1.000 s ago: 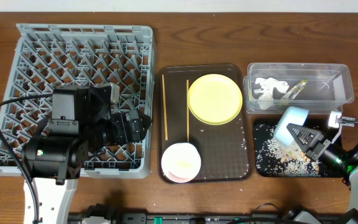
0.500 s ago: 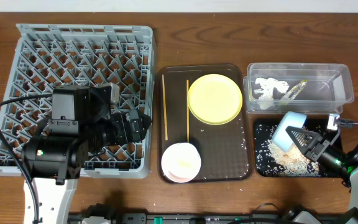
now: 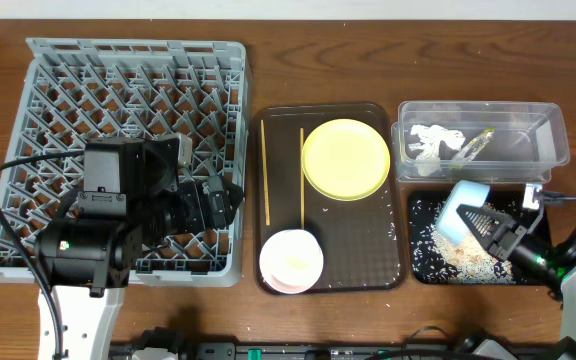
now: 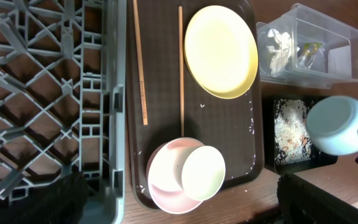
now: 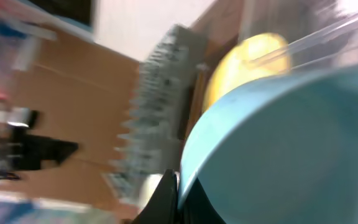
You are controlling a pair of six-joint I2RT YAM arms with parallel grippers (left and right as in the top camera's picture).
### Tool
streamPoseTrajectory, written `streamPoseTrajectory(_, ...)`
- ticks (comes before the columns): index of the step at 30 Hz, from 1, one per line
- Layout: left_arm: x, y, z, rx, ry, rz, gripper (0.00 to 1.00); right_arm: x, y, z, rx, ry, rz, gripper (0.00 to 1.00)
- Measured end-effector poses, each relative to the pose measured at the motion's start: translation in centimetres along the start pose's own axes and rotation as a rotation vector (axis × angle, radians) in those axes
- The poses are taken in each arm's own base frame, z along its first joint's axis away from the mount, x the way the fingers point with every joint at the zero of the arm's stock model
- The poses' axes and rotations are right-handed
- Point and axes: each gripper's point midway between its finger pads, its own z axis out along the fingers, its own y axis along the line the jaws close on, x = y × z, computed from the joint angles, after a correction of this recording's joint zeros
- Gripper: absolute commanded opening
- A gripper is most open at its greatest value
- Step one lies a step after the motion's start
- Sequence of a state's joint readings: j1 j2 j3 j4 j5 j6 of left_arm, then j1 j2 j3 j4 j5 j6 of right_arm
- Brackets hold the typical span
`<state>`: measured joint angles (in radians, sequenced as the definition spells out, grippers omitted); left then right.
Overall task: Sort waste into correct bins and load items into the dishwasher
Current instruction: 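Tip the light-blue bowl over the black tray to dump the rice, then set the light-blue bowl back on the tray and grasp the white cup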
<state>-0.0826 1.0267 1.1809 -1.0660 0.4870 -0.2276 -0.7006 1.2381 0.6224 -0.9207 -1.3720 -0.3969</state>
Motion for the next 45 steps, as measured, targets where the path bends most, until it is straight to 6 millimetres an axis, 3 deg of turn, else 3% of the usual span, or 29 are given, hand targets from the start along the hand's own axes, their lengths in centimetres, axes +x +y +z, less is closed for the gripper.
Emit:
streamPoseTrajectory(2,0.0,0.0,0.0,0.0,0.0,0.0,0.98,0.0,-1.8,0.0,0.104,0.026,0.018,0.01)
streamPoseTrajectory(5,0.0,0.0,0.0,0.0,0.0,0.0,0.98,1.7,-1.8,0.3,0.136,0.088,0.132,0.01)
streamPoseTrajectory(9,0.0,0.0,0.0,0.0,0.0,0.0,0.98,3.0,0.8,1.2,0.154,0.2,0.126,0.01)
streamPoseTrajectory(14,0.0,0.0,0.0,0.0,0.0,0.0,0.98,3.2,5.1,2.9,0.27,0.371,-0.119,0.01)
streamPoseTrajectory(17,0.0,0.0,0.0,0.0,0.0,-0.001,0.98,4.7,6.7,4.6,0.315,0.466,-0.232,0.01)
streamPoseTrajectory(19,0.0,0.0,0.0,0.0,0.0,0.0,0.98,6.3,6.8,6.0,0.365,0.531,-0.29,0.01)
streamPoseTrajectory(26,0.0,0.0,0.0,0.0,0.0,-0.001,0.98,12.7,4.8,11.0,0.547,0.715,-0.475,0.01)
streamPoseTrajectory(30,0.0,0.0,0.0,0.0,0.0,0.0,0.98,15.3,1.5,12.3,0.719,0.785,-0.496,0.02)
streamPoseTrajectory(32,0.0,0.0,0.0,0.0,0.0,0.0,0.98,15.9,-0.2,12.7,0.79,0.798,-0.487,0.18)
streamPoseTrajectory(37,0.0,0.0,0.0,0.0,0.0,0.0,0.98,16.0,-1.7,12.8,0.856,0.803,-0.481,0.37)
streamPoseTrajectory(40,0.0,0.0,0.0,0.0,0.0,0.0,0.98,15.7,0.2,13.9,0.771,0.799,-0.508,0.46)
streamPoseTrajectory(45,0.0,0.0,0.0,0.0,0.0,0.0,0.98,14.7,5.8,16.7,0.545,0.754,-0.551,0.43)
